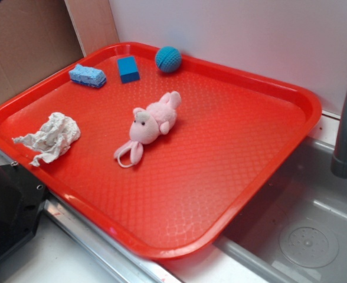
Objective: Grab the blue block.
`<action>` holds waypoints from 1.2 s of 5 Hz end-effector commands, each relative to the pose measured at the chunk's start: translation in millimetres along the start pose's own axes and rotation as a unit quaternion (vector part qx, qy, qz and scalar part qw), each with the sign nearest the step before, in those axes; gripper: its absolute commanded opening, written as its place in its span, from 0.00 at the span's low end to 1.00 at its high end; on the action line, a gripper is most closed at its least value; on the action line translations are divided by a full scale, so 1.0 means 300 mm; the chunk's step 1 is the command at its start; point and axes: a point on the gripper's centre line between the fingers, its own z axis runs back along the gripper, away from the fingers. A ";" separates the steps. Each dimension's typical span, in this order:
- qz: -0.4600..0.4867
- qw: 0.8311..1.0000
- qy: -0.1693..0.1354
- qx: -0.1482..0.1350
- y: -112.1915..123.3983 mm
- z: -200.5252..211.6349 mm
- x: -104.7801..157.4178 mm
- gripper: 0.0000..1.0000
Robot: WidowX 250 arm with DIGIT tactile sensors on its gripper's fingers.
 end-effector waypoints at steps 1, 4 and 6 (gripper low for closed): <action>0.198 0.978 -0.069 0.010 0.051 -0.103 0.204 1.00; 0.349 0.926 -0.138 0.031 0.141 -0.326 0.500 1.00; 0.404 0.902 -0.147 0.045 0.202 -0.436 0.633 1.00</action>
